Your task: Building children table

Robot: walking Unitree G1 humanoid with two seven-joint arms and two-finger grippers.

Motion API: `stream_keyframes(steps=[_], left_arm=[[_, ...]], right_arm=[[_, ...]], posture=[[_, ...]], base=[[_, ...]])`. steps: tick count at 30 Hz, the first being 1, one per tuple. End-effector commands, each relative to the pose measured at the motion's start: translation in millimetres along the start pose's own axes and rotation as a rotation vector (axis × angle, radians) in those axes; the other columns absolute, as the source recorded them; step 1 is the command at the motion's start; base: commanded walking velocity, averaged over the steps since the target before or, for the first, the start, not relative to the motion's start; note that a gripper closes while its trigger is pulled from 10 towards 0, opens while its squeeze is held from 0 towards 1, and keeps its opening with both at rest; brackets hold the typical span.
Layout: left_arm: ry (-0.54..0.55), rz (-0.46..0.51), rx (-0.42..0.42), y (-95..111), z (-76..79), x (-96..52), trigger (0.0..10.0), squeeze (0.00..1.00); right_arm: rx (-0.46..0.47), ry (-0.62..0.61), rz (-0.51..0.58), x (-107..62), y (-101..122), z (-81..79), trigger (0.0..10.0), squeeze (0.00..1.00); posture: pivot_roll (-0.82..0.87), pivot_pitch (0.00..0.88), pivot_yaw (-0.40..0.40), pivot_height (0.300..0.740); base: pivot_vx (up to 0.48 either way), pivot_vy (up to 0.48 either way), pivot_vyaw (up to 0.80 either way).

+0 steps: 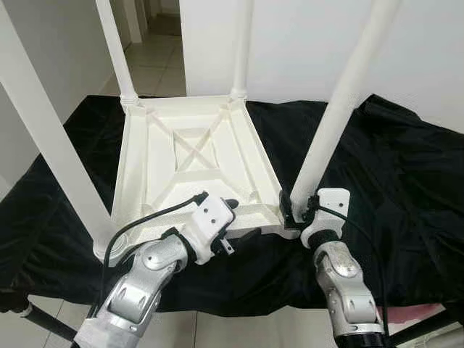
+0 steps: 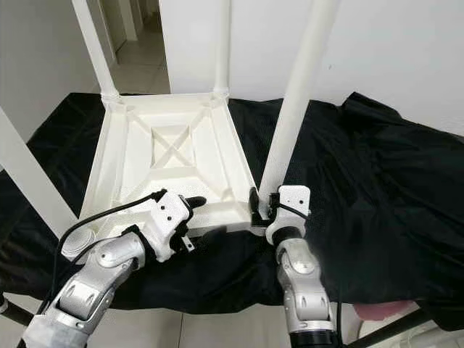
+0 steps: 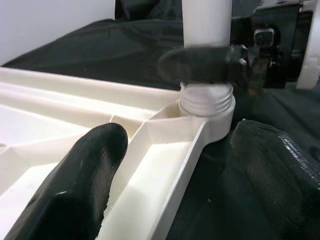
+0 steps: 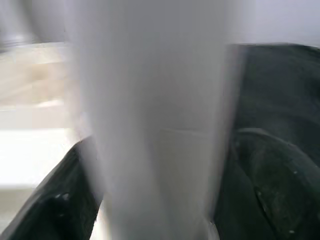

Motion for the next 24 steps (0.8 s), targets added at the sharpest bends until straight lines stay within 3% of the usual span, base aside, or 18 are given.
stream_keyframes(steps=[1, 2, 4, 10, 11, 12, 15, 16, 24], left_arm=[[-0.039, -0.013, 0.013, -2, 3.5, 2.1, 10.0, 0.0], [-0.039, -0.013, 0.013, -2, 3.5, 2.1, 10.0, 0.0], [-0.05, -0.013, 0.015, 0, 4.4, 2.2, 10.0, 0.0], [-0.074, -0.018, 0.012, -1, 11.0, 0.0, 10.0, 0.0], [-0.081, -0.019, 0.011, -1, 13.3, -0.2, 10.0, 0.0], [-0.084, -0.018, 0.01, -1, 14.7, -0.3, 10.0, 0.0], [-0.086, -0.018, 0.009, -1, 14.8, 0.0, 10.0, 0.0], [-0.085, -0.016, 0.009, -1, 14.5, 0.7, 10.0, 0.0], [-0.08, -0.006, 0.012, 2, 12.7, 3.2, 10.0, 0.0]], right_arm=[[-0.019, 0.134, 0.031, 0.4, 5, -6.5, 10.0, 0.0], [-0.019, 0.134, 0.031, 0.4, 5, -6.5, 10.0, 0.0], [-0.056, 0.272, 0.033, 4.0, 6, -11.5, 10.0, 0.0], [-0.098, 0.41, 0.019, 11.4, 5, -18.4, 10.0, 0.0], [-0.109, 0.44, 0.009, 14.1, 4, -19.4, 9.6, 0.0], [-0.118, 0.458, 0.003, 15.4, 3, -19.9, 4.7, 0.0], [-0.123, 0.475, -0.001, 16.7, 2, -20.5, 4.7, 0.0], [-0.123, 0.484, -0.013, 15.8, -1, -19.2, 0.0, 0.0], [-0.149, 0.505, -0.032, 12.9, -5, -13.7, 0.0, 0.0]], posture=[[-0.06, 0.0, 0.009, 0.74], [-0.06, 0.0, 0.009, 0.74], [-0.06, 0.0, 0.011, 0.74], [-0.06, 0.021, 0.017, 0.74], [-0.05, 0.023, 0.014, 0.74], [-0.05, 0.023, 0.014, 0.74], [-0.05, 0.023, 0.013, 0.74], [-0.05, 0.021, 0.007, 0.74], [-0.04, 0.043, 0.001, 0.74]], base=[[0.0, 0.0, 0.0], [0.0, 0.0, 0.0], [0.0, 0.0, 0.0], [0.0, 0.0, 0.0], [0.0, 0.0, 0.0], [0.0, 0.0, 0.0], [0.0, 0.0, 0.0], [0.0, 0.0, 0.0], [0.0, 0.0, 0.0]])
Point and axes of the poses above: a point about 5 cm out from each wrist's last joint towards the gripper, its own x axis pointing out of the wrist towards the gripper, its own y axis along the axis of the wrist's last joint, z = x × y, the point moved 6 cm from there along x, pointing out of the wrist towards the gripper, and after that the axes turned 3 degrees about -x, right-handed, at the moved point
